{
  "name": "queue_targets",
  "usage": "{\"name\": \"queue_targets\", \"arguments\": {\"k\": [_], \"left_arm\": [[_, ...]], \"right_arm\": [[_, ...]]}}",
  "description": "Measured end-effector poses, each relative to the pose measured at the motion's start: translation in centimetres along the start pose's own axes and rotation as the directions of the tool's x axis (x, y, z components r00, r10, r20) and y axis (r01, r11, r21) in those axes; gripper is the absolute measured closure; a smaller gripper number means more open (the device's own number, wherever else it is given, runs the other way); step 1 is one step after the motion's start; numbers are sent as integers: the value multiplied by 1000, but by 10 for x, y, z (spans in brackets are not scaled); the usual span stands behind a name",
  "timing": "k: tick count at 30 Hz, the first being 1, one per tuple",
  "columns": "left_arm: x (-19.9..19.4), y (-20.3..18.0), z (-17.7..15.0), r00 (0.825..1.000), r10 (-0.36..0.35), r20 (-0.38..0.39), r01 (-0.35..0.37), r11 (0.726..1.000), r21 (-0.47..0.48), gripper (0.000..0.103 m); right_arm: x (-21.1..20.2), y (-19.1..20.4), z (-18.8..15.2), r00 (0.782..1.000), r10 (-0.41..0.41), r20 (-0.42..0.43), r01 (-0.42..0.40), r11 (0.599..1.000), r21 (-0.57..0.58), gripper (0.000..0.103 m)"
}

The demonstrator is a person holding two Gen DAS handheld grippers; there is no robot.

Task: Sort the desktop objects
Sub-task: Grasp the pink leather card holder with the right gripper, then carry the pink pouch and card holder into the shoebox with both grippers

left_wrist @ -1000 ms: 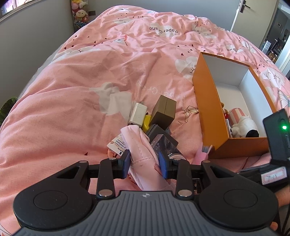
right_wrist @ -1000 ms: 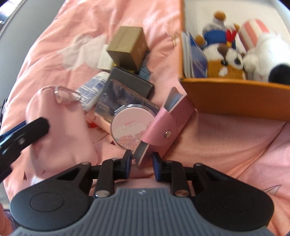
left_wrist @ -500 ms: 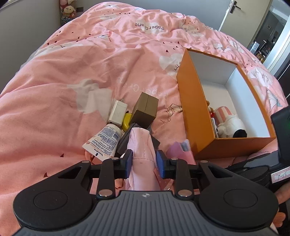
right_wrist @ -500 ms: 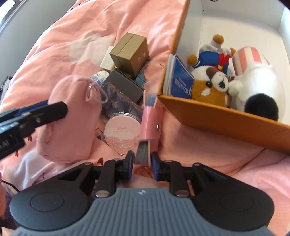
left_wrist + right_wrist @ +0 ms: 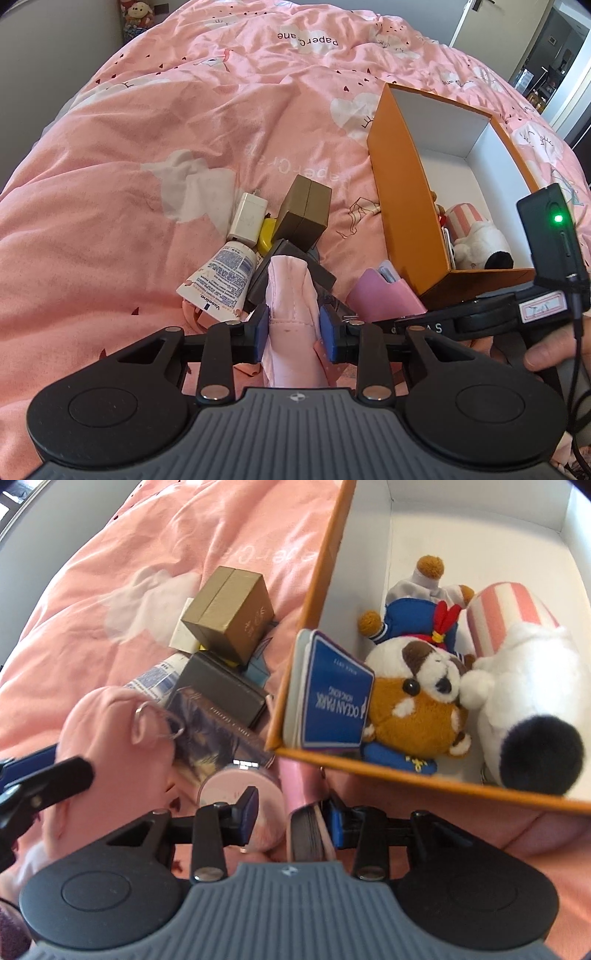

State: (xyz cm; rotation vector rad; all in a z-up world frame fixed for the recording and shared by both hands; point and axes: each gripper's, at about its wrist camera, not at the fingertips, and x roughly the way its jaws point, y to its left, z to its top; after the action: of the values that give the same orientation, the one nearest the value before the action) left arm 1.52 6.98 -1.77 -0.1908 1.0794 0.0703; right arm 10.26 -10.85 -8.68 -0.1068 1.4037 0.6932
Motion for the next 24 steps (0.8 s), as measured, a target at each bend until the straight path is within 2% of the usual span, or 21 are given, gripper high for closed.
{"name": "queue_targets", "arguments": {"k": [1,3,9,15,20,24], "left_arm": [[-1,1,0,1000,1,0,-1,1000,-5,69],[-2,3,-1,1000,-2,2,2,1000,-13,69],[-5,7,-3,999,-12,32,14,999,-51,73],[-25,2,1,995,-28,98,33,998,-55,76],[-47,-13,12,980,-121,158,127,991,-33,76],[-65,-35,25,962,-147,230,146,989,23,76]], "right_arm": [[1,0,0,1000,3,4,-3,1000,3,62],[-3,-1,-1,1000,14,13,-14,1000,-2,78],[-27,3,-14,998,25,60,-22,998,-55,80],[-69,5,-23,986,68,155,-54,994,-93,80],[-112,-3,-25,960,137,244,-117,989,-94,80],[-144,-6,-24,931,124,342,-97,991,-97,80]]}}
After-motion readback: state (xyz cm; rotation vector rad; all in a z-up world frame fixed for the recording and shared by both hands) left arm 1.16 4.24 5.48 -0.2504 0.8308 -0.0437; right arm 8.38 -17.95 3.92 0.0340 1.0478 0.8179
